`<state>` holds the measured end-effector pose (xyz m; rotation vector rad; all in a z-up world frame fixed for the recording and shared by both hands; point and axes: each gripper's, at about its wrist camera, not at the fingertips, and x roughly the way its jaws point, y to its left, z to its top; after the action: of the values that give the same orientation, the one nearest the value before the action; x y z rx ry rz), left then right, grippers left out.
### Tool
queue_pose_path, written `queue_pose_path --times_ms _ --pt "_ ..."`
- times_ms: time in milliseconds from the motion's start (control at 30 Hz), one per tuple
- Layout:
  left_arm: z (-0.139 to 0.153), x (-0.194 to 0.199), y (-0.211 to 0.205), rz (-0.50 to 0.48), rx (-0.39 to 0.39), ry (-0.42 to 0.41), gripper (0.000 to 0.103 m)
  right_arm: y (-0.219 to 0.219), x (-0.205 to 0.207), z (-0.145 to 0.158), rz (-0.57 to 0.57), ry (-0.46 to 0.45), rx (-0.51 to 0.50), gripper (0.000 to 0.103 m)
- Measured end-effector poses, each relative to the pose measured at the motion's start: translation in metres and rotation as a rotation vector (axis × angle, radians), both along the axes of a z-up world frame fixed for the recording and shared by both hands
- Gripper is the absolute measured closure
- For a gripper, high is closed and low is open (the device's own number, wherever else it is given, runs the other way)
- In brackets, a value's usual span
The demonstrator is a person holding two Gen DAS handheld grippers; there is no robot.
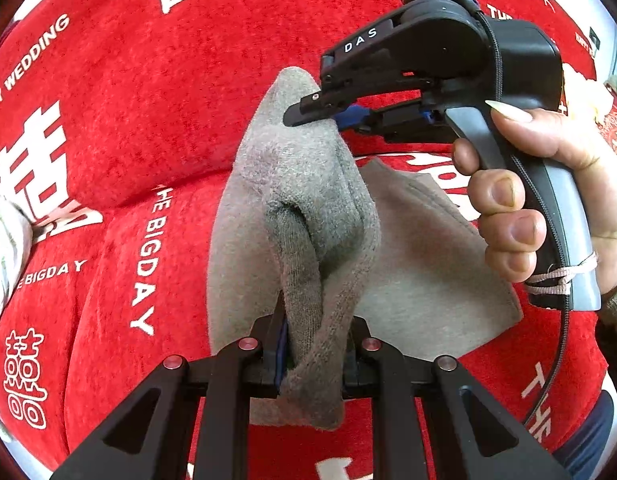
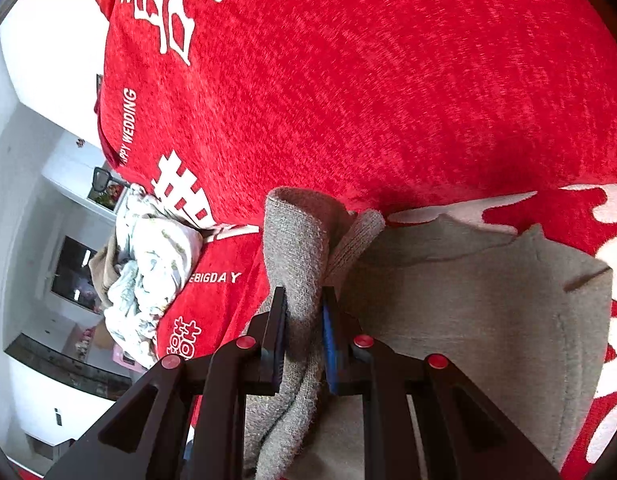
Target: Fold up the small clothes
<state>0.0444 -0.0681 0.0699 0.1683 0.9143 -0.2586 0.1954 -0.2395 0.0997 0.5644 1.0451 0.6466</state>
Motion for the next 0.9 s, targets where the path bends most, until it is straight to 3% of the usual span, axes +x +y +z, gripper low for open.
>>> queue_pose_path --times_ms 900 --pt "-0.004 0.003 -0.103 -0.137 0.08 0.034 0.084 -0.082 -0.001 -0.014 -0.046 0.008 0.035 0.086"
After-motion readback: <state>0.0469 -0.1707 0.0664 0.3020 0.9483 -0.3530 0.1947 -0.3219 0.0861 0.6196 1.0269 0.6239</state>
